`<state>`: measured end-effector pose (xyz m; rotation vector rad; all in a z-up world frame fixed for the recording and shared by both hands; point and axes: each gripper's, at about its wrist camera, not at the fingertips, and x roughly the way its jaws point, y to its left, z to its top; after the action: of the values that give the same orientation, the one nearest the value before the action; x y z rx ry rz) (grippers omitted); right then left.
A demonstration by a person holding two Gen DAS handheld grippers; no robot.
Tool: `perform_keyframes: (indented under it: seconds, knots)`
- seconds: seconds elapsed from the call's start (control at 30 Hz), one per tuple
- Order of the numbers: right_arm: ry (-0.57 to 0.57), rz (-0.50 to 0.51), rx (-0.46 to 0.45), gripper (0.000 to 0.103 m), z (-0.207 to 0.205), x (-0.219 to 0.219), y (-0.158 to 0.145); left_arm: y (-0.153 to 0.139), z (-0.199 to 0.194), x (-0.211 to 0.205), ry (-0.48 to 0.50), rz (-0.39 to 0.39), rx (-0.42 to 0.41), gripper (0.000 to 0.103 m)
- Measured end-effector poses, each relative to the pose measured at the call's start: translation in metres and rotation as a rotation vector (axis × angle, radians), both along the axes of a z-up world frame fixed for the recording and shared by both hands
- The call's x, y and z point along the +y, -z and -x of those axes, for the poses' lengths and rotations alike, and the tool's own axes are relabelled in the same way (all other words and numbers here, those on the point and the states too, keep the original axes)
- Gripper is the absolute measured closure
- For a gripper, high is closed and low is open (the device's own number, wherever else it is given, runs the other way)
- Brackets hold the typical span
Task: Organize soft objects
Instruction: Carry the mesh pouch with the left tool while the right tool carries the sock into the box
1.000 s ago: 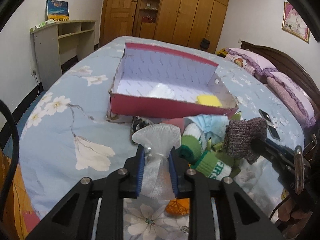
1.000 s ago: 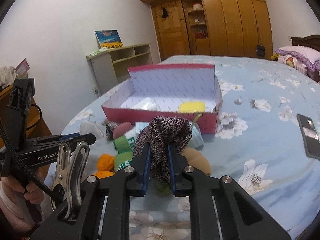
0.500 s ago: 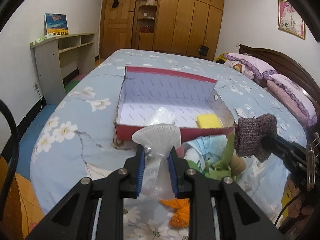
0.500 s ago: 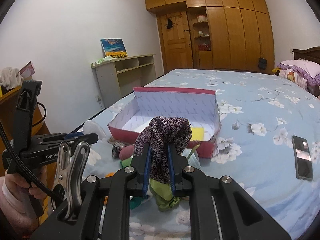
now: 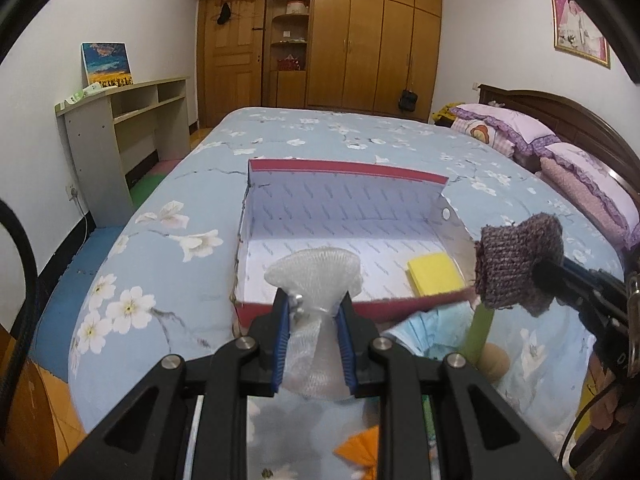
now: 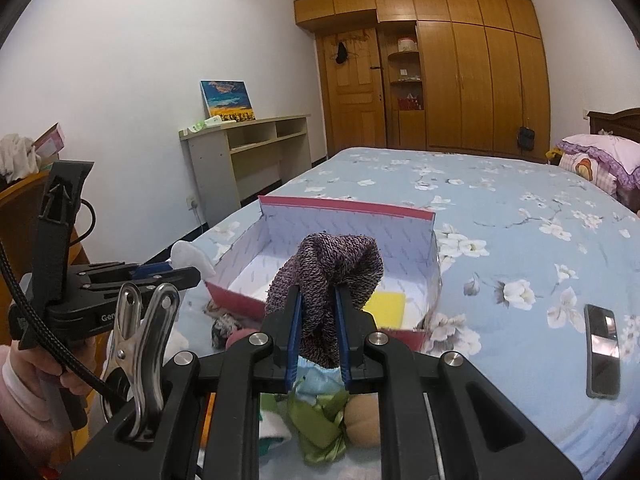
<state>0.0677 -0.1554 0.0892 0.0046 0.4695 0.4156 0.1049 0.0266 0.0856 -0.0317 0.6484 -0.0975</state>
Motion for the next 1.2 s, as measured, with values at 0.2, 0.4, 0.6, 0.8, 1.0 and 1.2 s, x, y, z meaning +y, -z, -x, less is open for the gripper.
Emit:
perform_keyframes:
  seconds: [0.2,0.4,0.6,0.8,1.0,1.2]
  knots:
    - [0.011,-0.015,0.013,0.086,-0.023,0.002,0.002,0.002,-0.022,0.001,-0.001,-0.008,-0.004,0.080]
    - [0.007,-0.035,0.033,0.086,-0.044,0.009,0.009,0.008,-0.042,0.002,-0.002,-0.009,0.004,0.080]
    - [0.004,-0.046,0.068,0.086,-0.062,0.016,0.022,0.018,-0.059,0.004,-0.009,-0.017,0.023,0.080]
    - [0.001,-0.052,0.114,0.086,-0.079,0.017,0.038,0.031,-0.072,0.004,-0.017,-0.021,0.055,0.080]
    - [0.001,-0.060,0.146,0.086,-0.090,0.020,0.049,0.041,-0.083,0.002,-0.019,-0.024,0.078,0.080]
    - [-0.008,-0.062,0.165,0.086,-0.098,0.025,0.058,0.048,-0.088,-0.001,-0.019,-0.040,0.091,0.080]
